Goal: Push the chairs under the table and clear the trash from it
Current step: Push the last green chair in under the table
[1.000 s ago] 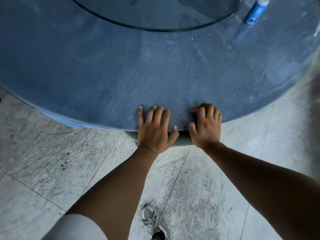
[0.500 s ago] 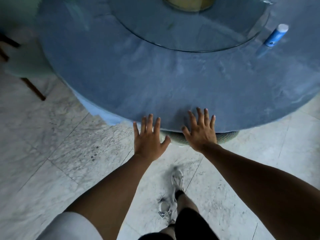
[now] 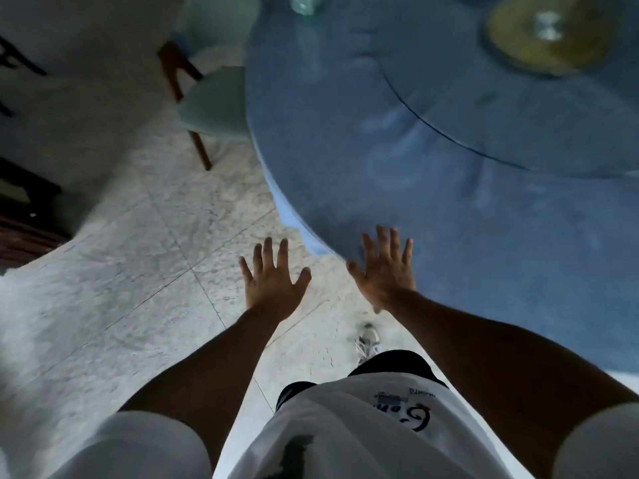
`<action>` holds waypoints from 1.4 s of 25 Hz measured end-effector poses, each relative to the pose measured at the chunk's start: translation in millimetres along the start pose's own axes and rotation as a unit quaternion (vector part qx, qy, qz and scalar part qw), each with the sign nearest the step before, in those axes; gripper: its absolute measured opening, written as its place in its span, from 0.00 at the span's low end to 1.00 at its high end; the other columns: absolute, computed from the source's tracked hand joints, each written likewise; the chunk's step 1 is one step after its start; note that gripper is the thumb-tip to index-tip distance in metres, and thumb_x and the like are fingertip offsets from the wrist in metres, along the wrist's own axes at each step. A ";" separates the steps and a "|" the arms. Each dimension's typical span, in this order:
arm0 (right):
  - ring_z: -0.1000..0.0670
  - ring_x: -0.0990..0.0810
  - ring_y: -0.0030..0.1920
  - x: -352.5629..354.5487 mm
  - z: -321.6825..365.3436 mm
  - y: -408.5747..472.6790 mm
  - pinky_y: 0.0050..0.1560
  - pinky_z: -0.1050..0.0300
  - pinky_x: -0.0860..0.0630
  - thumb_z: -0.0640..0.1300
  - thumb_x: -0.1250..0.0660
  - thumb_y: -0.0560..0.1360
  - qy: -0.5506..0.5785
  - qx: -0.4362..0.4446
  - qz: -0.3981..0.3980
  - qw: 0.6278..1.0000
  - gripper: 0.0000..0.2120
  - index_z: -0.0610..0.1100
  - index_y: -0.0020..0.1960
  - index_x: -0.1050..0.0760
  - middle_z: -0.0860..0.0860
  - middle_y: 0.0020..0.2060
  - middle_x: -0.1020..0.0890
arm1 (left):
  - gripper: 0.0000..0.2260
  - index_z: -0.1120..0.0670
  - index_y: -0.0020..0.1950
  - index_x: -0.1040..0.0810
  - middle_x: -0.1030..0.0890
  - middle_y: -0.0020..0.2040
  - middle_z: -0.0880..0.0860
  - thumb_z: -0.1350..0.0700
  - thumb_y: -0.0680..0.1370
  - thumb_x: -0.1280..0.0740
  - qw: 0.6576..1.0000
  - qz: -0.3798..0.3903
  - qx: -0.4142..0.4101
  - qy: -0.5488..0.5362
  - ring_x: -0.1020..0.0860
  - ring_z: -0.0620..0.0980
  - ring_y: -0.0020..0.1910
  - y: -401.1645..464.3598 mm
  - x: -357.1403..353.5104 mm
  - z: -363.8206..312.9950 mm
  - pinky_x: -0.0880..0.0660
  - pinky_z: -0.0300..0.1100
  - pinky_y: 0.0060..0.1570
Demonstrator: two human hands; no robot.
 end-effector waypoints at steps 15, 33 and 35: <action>0.39 0.61 0.82 23.5 258.6 219.5 0.78 0.32 0.65 0.68 0.56 0.81 -0.062 0.099 0.025 0.993 0.36 0.52 0.83 0.56 0.44 0.83 0.56 | 0.36 0.47 0.84 0.53 0.54 0.84 0.55 0.31 0.80 0.49 0.988 -0.023 0.132 -0.074 0.58 0.56 0.83 160.5 72.8 222.5 0.64 0.62 0.78; 0.39 0.62 0.82 28.9 522.3 516.7 0.78 0.31 0.63 0.69 0.58 0.80 -0.055 0.071 0.040 0.995 0.37 0.52 0.83 0.57 0.44 0.83 0.58 | 0.37 0.47 0.84 0.53 0.54 0.84 0.56 0.30 0.80 0.51 0.993 -0.003 0.106 -0.052 0.58 0.57 0.83 461.8 176.9 472.2 0.64 0.63 0.78; 0.39 0.61 0.82 35.2 548.8 555.8 0.78 0.32 0.63 0.69 0.57 0.81 -0.043 0.070 0.051 0.995 0.36 0.52 0.83 0.56 0.45 0.83 0.57 | 0.37 0.47 0.84 0.52 0.53 0.84 0.56 0.30 0.80 0.52 0.993 0.002 0.113 -0.044 0.57 0.57 0.83 498.5 195.0 494.5 0.63 0.64 0.78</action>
Point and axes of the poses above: each hand's wrist, its own y-axis towards the middle knuckle, its own x-axis out of the back of the hand, z = x × y, the point moved 9 cm from there along y, towards the middle knuckle
